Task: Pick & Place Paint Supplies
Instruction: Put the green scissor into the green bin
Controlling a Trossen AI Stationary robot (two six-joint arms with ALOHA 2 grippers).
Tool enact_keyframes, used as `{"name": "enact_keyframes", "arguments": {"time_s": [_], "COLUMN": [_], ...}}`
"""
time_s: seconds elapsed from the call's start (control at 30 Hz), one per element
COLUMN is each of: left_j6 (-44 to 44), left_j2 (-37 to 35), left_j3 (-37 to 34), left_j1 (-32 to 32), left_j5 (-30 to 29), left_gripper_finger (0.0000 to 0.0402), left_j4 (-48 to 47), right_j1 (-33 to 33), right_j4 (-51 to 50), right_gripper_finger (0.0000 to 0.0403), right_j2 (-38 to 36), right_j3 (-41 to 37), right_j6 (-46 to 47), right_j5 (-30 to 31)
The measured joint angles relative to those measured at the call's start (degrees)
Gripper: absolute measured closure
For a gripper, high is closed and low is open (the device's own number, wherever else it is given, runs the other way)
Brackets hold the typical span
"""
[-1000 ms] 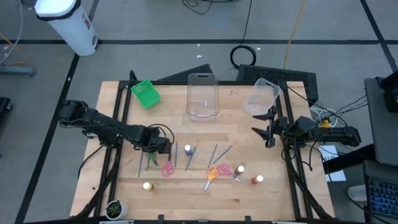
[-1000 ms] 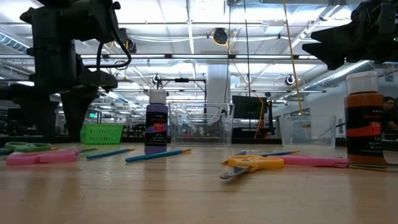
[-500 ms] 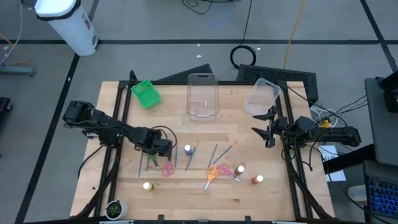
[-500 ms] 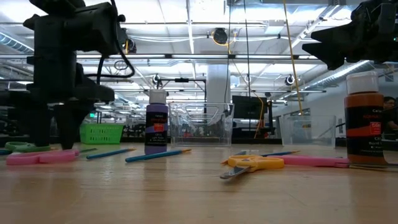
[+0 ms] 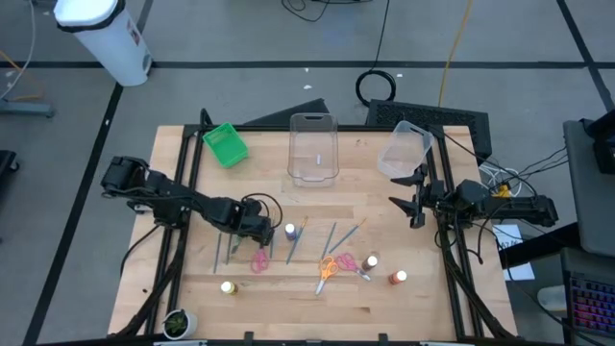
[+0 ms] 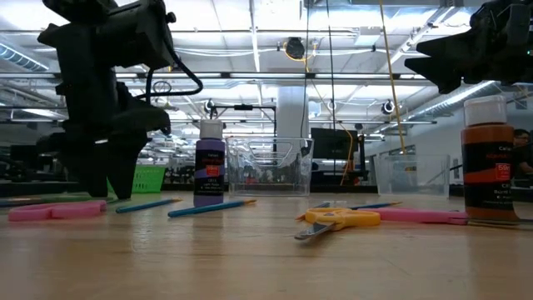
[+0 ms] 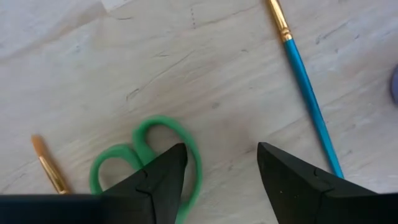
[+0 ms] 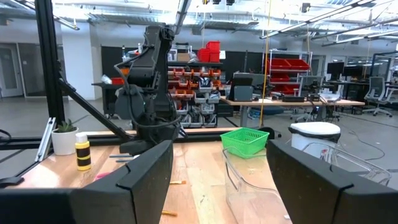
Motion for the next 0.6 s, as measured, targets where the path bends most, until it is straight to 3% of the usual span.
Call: {"name": "enact_keyframes", "arguments": {"time_s": [0.23, 0.33, 0.6], "left_j6": [-0.48, -1.12, -3.87], "left_j2": [3.04, 2.76, 2.76], "left_j3": [0.33, 0.31, 0.16], "left_j1": [-0.04, -0.02, 0.02], "left_j5": [0.06, 0.24, -1.28], "left_gripper_finger": [0.0191, 0.0210, 0.0365], "left_j4": [-0.02, -0.30, -1.35], "right_j1": [0.00, 0.00, 0.00], "right_j4": [-0.39, -0.37, 0.04], "right_gripper_finger": [0.0151, 0.0151, 0.0151], "right_j2": [0.14, 0.26, 0.24], "right_j3": [0.02, 0.02, 0.02], "right_j6": [0.00, 0.00, 0.16], "right_j5": [0.02, 0.02, 0.02]}}
